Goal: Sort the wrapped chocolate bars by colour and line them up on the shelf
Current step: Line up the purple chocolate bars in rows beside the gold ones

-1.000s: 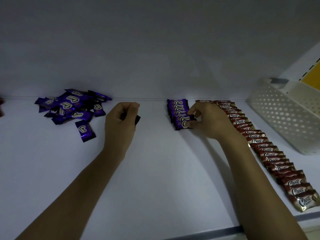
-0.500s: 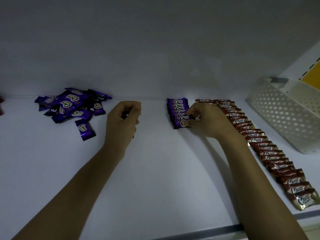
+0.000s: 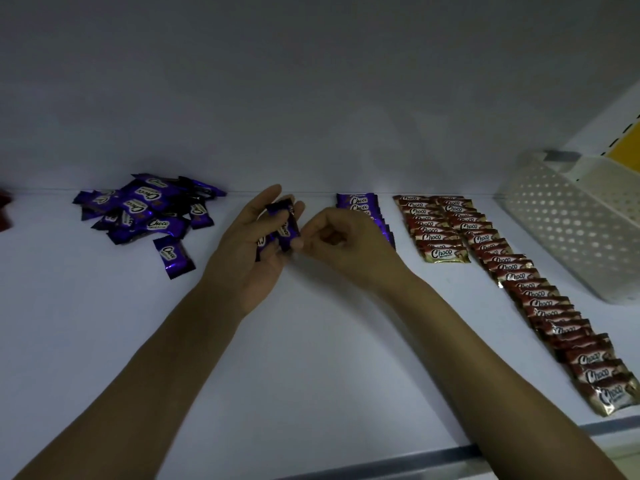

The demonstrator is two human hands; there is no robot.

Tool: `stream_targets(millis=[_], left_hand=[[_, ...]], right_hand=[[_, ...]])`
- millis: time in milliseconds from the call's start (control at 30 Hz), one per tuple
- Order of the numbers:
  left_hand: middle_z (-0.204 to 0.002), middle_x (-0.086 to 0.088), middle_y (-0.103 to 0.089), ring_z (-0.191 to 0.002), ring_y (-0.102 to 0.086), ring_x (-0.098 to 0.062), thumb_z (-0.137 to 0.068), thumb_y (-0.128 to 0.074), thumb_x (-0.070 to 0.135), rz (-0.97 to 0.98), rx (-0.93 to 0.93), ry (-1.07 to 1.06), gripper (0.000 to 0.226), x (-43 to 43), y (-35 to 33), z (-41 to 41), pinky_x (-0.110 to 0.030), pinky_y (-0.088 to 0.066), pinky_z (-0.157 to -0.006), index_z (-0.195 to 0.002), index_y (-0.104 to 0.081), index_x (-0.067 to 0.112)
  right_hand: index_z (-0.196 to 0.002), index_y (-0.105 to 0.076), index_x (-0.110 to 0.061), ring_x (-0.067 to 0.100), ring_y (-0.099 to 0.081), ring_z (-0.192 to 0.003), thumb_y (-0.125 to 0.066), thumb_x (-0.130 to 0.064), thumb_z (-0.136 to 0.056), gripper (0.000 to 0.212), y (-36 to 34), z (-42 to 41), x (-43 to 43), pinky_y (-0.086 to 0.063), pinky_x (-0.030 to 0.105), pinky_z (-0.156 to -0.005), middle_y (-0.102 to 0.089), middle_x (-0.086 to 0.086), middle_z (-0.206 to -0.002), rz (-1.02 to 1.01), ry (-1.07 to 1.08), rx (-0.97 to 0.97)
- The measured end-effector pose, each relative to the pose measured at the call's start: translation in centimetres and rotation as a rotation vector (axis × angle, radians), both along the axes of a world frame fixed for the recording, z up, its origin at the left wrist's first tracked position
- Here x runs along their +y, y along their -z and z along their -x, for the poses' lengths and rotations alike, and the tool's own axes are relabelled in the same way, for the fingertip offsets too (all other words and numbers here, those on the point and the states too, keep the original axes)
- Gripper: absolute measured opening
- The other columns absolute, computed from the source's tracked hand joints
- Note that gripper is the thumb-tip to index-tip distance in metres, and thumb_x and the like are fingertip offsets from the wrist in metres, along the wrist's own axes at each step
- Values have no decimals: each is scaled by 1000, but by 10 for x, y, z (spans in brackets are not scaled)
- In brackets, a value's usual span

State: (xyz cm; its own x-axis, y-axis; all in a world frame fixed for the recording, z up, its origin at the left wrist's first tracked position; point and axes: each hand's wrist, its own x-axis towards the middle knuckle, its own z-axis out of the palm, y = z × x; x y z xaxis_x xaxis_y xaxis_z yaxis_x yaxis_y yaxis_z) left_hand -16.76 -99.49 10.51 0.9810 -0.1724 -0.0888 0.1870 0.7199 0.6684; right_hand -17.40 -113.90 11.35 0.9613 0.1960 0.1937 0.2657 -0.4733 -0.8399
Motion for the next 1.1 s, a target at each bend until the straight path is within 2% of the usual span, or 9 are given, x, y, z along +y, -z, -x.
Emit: stream_targets(millis=[200, 333, 400, 533, 700, 867, 967, 1033, 1100], left_hand=[[-90, 5, -73, -98, -68, -13, -79, -49, 6, -31, -138, 69, 32, 1, -1, -1, -25, -57, -77, -108, -59, 17], [-111, -2, -70, -104, -67, -15, -92, -51, 7, -195, -118, 31, 30, 3, 2, -4, -27, -54, -91, -119, -59, 16], [-106, -2, -71, -97, -69, -14, -94, -52, 8, -315, -87, -9, 23, 4, 5, -3, -26, -55, -85, -114, -60, 17], [-82, 5, -72, -60, -59, -5, -95, -53, 14, -528, -69, -57, 11, 3, 6, 0, -15, -46, -51, -96, -63, 19], [-82, 2, -70, -57, -51, -5, -94, -56, 13, -662, -123, -94, 11, 0, 7, 1, -14, -41, -47, -92, -63, 20], [-84, -1, -69, -55, -50, -4, -94, -55, 8, -693, -146, -106, 14, -1, 6, 2, -14, -40, -46, -94, -63, 19], [-85, 0, -68, -60, -54, -5, -94, -53, 4, -667, -136, -129, 18, 0, 7, 3, -14, -43, -50, -98, -62, 19], [-86, 0, -67, -66, -58, -6, -95, -49, 0, -625, -136, -129, 23, 0, 8, 2, -14, -47, -55, -99, -61, 20], [-86, -1, -65, -70, -58, -7, -96, -46, -1, -588, -136, -141, 26, -1, 7, 3, -13, -49, -60, -97, -61, 19]], right_hand=[[-87, -69, -10, 8, -51, -43, -69, -14, -85, 5, -7, 3, -4, -40, 17, -49, -59, 1, -52, -62, 33, 9], [-86, -64, -11, 18, -66, -53, -58, -7, -89, 7, -17, 5, -4, -40, 16, -45, -73, 5, -78, -285, 123, 153], [-86, -63, -14, 21, -70, -61, -50, -6, -91, 16, -21, 6, -6, -40, 19, -45, -74, 1, -82, -403, 154, 190], [-87, -64, -15, 18, -69, -60, -52, -8, -92, 16, -21, 6, -9, -43, 23, -47, -70, -1, -78, -488, 182, 174], [-99, -60, -15, 8, -64, -59, -61, 3, -86, 21, -17, 0, -16, -50, 20, -52, -66, -3, -67, -583, 185, 170], [-109, -62, -3, 10, -63, -58, -61, 5, -86, 25, -21, -2, -27, -56, 23, -59, -61, -7, -61, -382, 196, 163], [-89, -65, -17, 13, -64, -66, -61, 9, -84, 27, -23, 5, -38, -58, 33, -70, -64, -6, -71, -258, 135, 210], [-71, -60, -26, 12, -58, -66, -64, 8, -81, 36, -17, 15, -48, -51, 29, -65, -62, -5, -71, -81, 114, 190], [-72, -60, -23, 10, -49, -58, -68, 3, -80, 29, -8, 26, -59, -40, 23, -55, -55, -3, -64, 36, 118, 181]])
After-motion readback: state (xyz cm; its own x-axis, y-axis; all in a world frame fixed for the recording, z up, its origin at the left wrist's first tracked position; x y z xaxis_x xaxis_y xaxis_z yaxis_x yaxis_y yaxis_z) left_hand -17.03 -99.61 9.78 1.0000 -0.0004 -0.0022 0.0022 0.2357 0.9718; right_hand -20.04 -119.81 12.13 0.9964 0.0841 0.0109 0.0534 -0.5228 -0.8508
